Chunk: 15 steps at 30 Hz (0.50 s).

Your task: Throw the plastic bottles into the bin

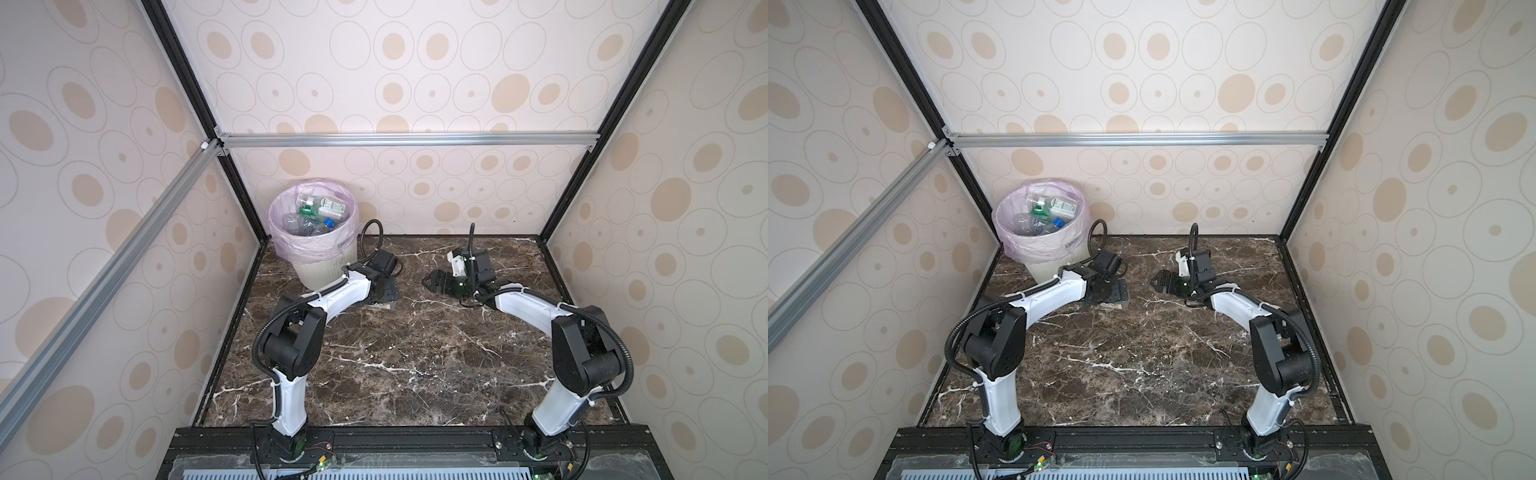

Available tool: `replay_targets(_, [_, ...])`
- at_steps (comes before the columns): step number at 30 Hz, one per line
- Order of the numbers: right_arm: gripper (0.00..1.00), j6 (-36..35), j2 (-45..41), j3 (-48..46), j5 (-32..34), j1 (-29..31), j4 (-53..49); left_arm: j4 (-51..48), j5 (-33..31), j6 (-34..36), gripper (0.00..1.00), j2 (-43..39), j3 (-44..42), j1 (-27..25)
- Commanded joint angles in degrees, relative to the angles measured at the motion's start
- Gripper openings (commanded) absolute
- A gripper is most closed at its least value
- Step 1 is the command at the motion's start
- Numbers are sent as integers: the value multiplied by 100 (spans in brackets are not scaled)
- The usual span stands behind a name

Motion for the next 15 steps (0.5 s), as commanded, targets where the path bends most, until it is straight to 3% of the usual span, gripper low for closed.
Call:
replay_targets(1, [100, 61, -271, -150, -147, -44, 298, -450, -281, -42, 99, 203, 492, -59])
replay_targets(6, [100, 94, -337, -347, -250, -88, 461, -592, 8, -620, 99, 494, 1054, -78])
replay_targets(15, [100, 243, -367, -712, -586, -372, 911, -491, 499, -2392, 99, 323, 788, -4])
